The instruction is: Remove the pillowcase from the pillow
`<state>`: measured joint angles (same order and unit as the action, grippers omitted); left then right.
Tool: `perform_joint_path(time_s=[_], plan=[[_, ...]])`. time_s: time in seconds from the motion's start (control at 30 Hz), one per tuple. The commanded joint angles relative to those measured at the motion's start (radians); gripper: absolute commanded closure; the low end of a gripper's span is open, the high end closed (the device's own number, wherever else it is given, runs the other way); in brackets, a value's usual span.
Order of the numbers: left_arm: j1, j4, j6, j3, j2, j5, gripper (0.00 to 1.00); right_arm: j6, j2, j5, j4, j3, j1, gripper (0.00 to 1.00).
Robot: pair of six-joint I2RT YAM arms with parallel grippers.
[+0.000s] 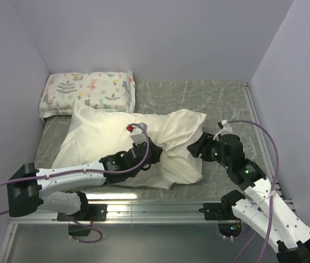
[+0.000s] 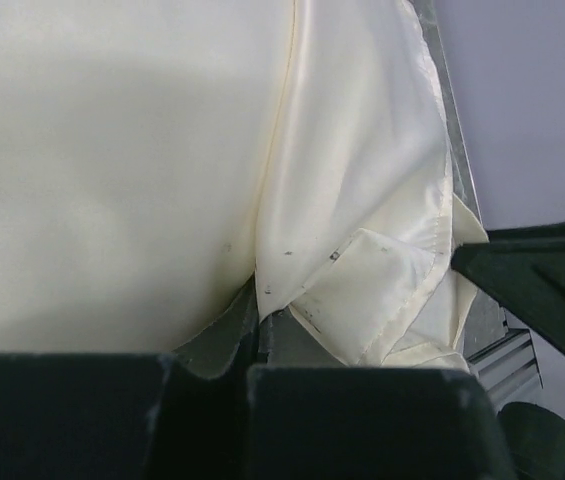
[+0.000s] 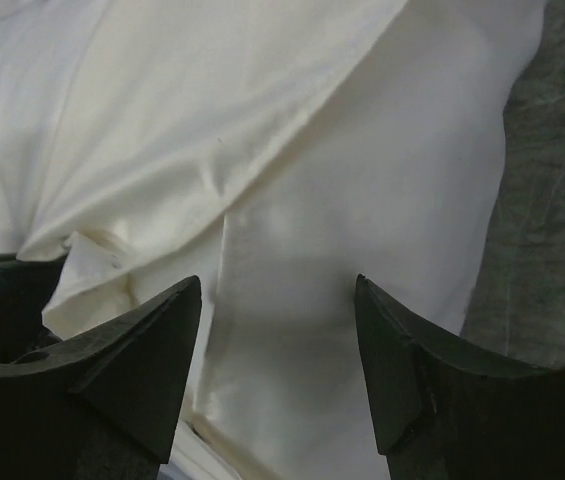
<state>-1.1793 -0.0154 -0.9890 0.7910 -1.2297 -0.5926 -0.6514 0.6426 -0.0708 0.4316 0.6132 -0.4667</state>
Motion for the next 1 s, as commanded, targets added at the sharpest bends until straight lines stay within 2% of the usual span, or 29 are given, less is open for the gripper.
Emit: perform_joint_path(time_s=[0.0,0.03,0.07,0.1,0.13,0.2,0.27,0.33,0.4,0.47,0.57,0.67,0.77,0.83,0.97], plan=[[0.067,-0.031,0.042,-0.010,-0.028,0.013,1.00,0.035,-0.014,0.009,0.005,-0.004,-0.006,0.33],[0.076,-0.028,0.050,-0.004,-0.042,0.022,1.00,0.035,-0.008,0.011,0.007,-0.009,-0.006,0.39],[0.096,-0.026,0.058,0.000,-0.048,0.034,1.00,0.032,-0.003,0.026,0.013,-0.012,-0.007,0.49],[0.107,-0.031,0.075,0.014,-0.054,0.039,1.00,0.027,0.005,0.045,0.016,-0.021,-0.006,0.71],[0.121,-0.038,0.082,0.019,-0.063,0.045,0.99,0.024,0.009,0.060,0.021,-0.026,-0.004,0.78],[0.180,-0.044,0.102,0.028,-0.060,0.085,0.99,0.019,0.017,0.127,0.027,-0.042,-0.001,0.85],[0.252,-0.044,0.116,0.018,-0.036,0.114,1.00,0.019,0.028,0.141,0.018,-0.050,0.034,0.88],[0.299,-0.041,0.124,0.008,-0.001,0.158,1.00,0.027,0.054,0.094,-0.004,-0.066,0.083,0.92],[0.354,-0.058,0.133,0.005,0.022,0.177,1.00,0.042,0.086,0.036,-0.056,-0.093,0.190,0.97],[0.388,-0.070,0.142,0.001,0.056,0.181,1.00,0.050,0.118,-0.056,-0.112,-0.110,0.276,1.00],[0.424,-0.067,0.147,-0.007,0.082,0.206,1.00,0.042,0.228,-0.076,-0.186,-0.124,0.281,1.00],[0.426,-0.043,0.158,-0.010,0.079,0.249,1.00,0.004,0.301,-0.167,-0.278,-0.136,0.260,1.00],[0.426,-0.028,0.167,-0.012,0.061,0.313,1.00,0.012,0.399,-0.109,-0.304,-0.115,0.180,1.00],[0.425,-0.009,0.176,-0.019,0.049,0.358,1.00,0.021,0.430,-0.110,-0.313,-0.099,0.161,0.98],[0.400,-0.006,0.179,-0.045,0.032,0.407,1.00,0.044,0.448,-0.130,-0.337,-0.098,0.161,0.86]])
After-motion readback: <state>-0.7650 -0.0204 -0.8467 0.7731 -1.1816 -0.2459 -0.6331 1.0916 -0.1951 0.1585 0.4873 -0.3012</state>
